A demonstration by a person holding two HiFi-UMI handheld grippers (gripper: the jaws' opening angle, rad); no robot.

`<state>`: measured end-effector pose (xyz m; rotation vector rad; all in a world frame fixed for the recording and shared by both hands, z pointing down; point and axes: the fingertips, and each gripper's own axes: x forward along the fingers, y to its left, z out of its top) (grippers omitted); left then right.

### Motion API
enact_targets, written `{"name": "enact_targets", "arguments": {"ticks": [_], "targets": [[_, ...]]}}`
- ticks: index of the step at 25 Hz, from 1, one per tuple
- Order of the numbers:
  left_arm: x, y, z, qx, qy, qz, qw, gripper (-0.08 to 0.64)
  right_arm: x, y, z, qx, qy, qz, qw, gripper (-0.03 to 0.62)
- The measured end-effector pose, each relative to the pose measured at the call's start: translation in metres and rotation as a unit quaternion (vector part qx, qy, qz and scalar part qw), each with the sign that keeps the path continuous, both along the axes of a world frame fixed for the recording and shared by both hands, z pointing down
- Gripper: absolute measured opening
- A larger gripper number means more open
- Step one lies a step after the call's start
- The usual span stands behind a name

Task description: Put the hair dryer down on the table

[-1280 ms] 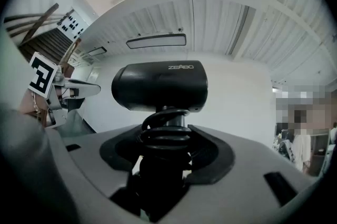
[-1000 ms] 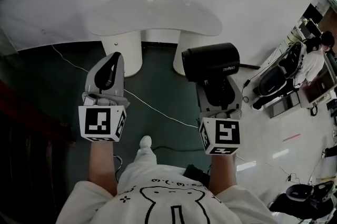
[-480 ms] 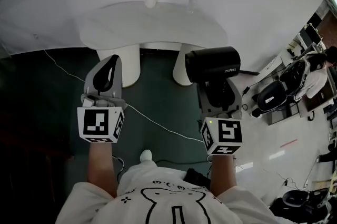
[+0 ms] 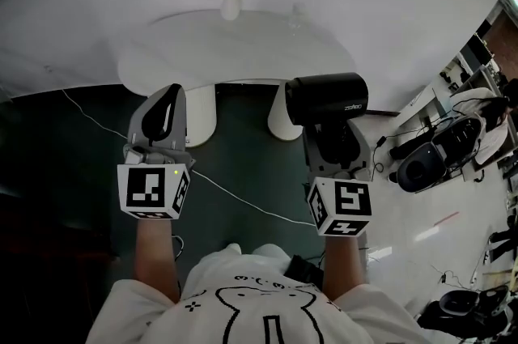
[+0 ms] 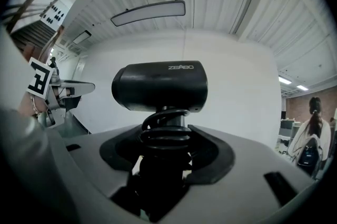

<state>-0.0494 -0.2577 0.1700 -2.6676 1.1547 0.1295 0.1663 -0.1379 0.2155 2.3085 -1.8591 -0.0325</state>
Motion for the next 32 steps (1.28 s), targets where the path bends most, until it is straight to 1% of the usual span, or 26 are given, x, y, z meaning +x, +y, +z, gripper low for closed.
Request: {"name": "enact_targets", "arguments": {"ticks": [3, 5, 7, 9, 13, 17, 20, 23, 28, 29, 30, 32], "targets": [[0.023, -0.055, 0.007, -0.004, -0.001, 0.010, 0.9999, 0.020, 0.020, -0.052, 0.005, -0.004, -0.002, 0.006, 1.000, 0.247], [0.026, -0.091, 0.015, -0.008, -0.001, 0.013, 0.9999, 0.020, 0.022, -0.088, 0.011, -0.007, -0.003, 0.009, 1.000, 0.247], [0.028, -0.108, 0.019, -0.011, -0.002, 0.015, 0.9998, 0.020, 0.025, -0.104, 0.014, -0.008, -0.006, 0.012, 1.000, 0.247], [0.036, -0.106, 0.016, -0.009, -0.004, 0.016, 0.9998, 0.020, 0.034, -0.101, 0.013, -0.008, -0.010, 0.014, 1.000, 0.247], [0.038, -0.073, 0.006, -0.001, -0.002, 0.006, 1.0000, 0.020, 0.040, -0.070, 0.009, -0.001, -0.011, 0.008, 1.000, 0.247], [0.039, -0.060, 0.013, 0.001, -0.001, -0.003, 1.0000, 0.020, 0.043, -0.062, 0.013, 0.005, -0.009, -0.001, 1.000, 0.247], [0.047, -0.035, 0.013, 0.003, -0.004, -0.011, 0.9999, 0.020, 0.053, -0.042, 0.013, 0.010, -0.010, -0.008, 1.000, 0.247], [0.052, 0.022, 0.004, 0.007, -0.005, -0.025, 0.9997, 0.020, 0.062, 0.009, 0.008, 0.015, -0.015, -0.022, 1.000, 0.247], [0.044, 0.159, -0.028, 0.024, -0.005, -0.068, 0.9974, 0.020, 0.062, 0.124, -0.016, 0.028, -0.022, -0.065, 0.997, 0.247], [0.048, 0.175, -0.033, 0.027, -0.006, -0.076, 0.9967, 0.020, 0.068, 0.136, -0.020, 0.032, -0.023, -0.072, 0.997, 0.247], [0.060, 0.180, -0.035, 0.029, -0.006, -0.078, 0.9965, 0.020, 0.081, 0.139, -0.022, 0.034, -0.025, -0.073, 0.996, 0.247], [0.103, 0.166, -0.032, 0.028, -0.007, -0.073, 0.9969, 0.020, 0.125, 0.128, -0.019, 0.034, -0.027, -0.065, 0.997, 0.247]]}}
